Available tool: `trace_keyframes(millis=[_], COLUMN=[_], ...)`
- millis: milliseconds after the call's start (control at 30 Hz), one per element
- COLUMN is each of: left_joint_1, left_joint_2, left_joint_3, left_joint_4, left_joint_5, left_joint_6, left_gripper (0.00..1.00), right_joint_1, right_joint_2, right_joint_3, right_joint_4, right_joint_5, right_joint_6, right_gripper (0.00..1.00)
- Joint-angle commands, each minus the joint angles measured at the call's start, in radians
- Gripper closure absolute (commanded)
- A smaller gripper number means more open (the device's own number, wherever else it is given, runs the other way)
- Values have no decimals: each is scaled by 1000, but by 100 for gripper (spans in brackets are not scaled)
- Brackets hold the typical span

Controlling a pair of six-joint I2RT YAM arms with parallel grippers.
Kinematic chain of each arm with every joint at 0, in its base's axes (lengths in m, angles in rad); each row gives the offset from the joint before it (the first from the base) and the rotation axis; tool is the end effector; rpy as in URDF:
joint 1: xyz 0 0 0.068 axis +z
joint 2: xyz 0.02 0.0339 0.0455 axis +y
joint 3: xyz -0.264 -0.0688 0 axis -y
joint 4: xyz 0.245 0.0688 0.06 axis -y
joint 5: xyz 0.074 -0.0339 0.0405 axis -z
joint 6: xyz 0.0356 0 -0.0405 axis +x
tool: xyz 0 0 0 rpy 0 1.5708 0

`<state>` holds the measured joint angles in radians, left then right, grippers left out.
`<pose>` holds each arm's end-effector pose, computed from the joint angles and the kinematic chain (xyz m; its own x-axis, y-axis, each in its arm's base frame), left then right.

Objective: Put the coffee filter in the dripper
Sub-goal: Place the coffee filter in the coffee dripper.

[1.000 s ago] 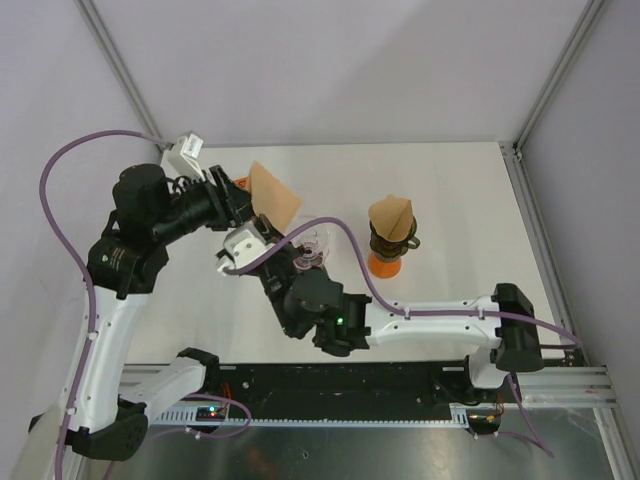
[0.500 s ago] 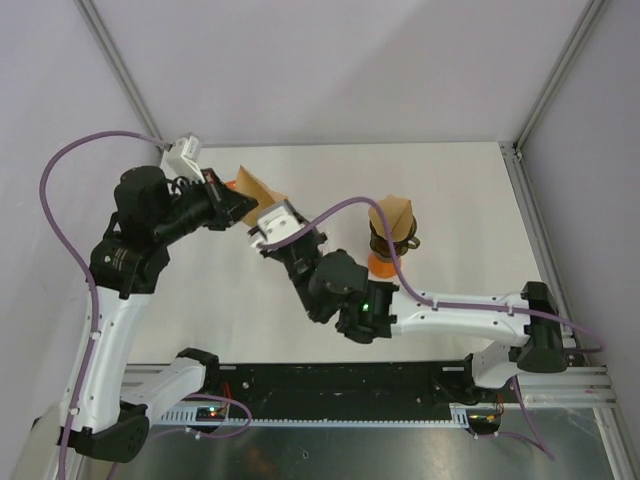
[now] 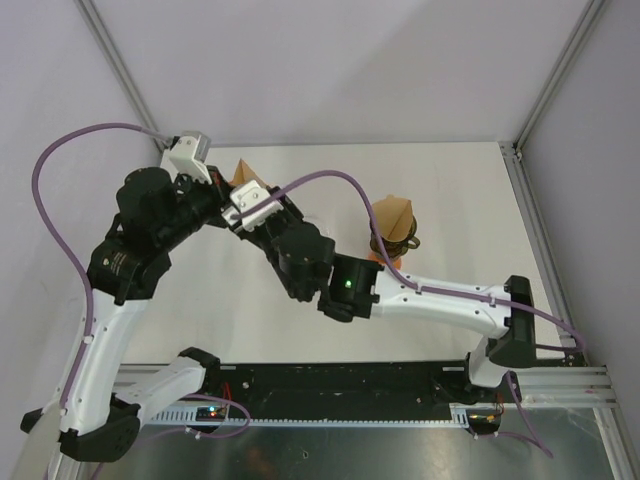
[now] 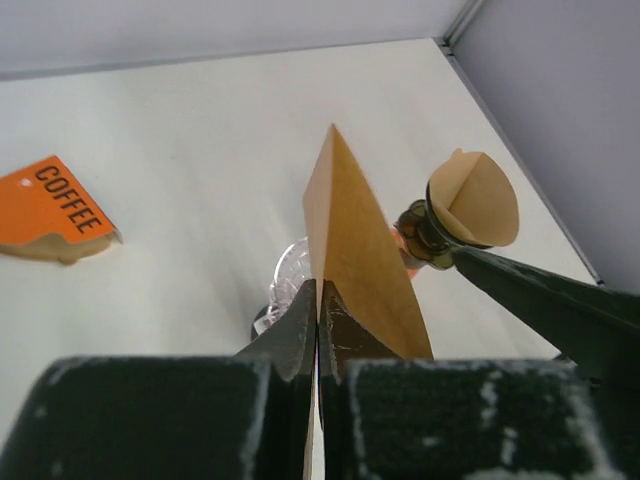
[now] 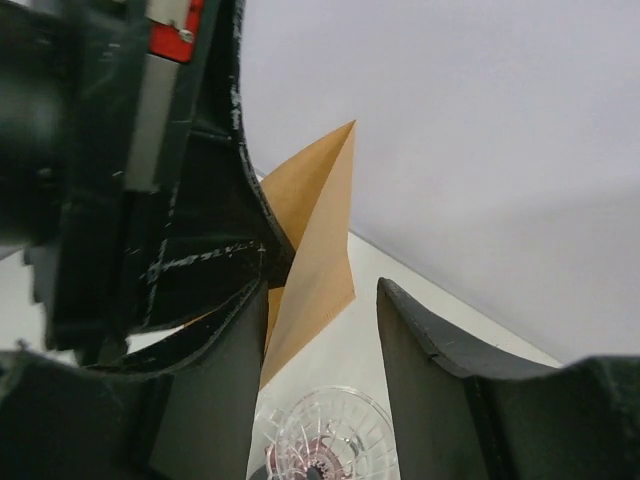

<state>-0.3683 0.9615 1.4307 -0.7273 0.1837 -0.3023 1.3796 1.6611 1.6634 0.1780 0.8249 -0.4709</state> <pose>0.1522 -0.0657 0.4665 -0.3818 -0.1664 -0.9092 0.4243 0.8423 -0.3324 0.0989 0.3732 0.4546 0.2703 -0.2235 -0.9365 -0.4559 0.8270 -0.3290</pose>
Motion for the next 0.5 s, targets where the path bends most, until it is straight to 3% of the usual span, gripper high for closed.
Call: trace_keyframes(millis=[0,300,467], left_joint_1=[-32,-49,-50], left_joint_2=[-22,-26,-22], left_joint_3=[48,63,63], left_joint_4=[23,26,39], left_joint_5=[-148,-180,-181], left_joint_6=[105,106,108], left_gripper=[100,100,100], right_joint_1=[-38,-66,-118], right_joint_2=[63,145,142], right_joint_3=[123,198,191], right_joint_4=[-108,-140,-205], right_joint_5=[28,135,-17], right_joint_6=[85,122,291], right_gripper=[48,49,51])
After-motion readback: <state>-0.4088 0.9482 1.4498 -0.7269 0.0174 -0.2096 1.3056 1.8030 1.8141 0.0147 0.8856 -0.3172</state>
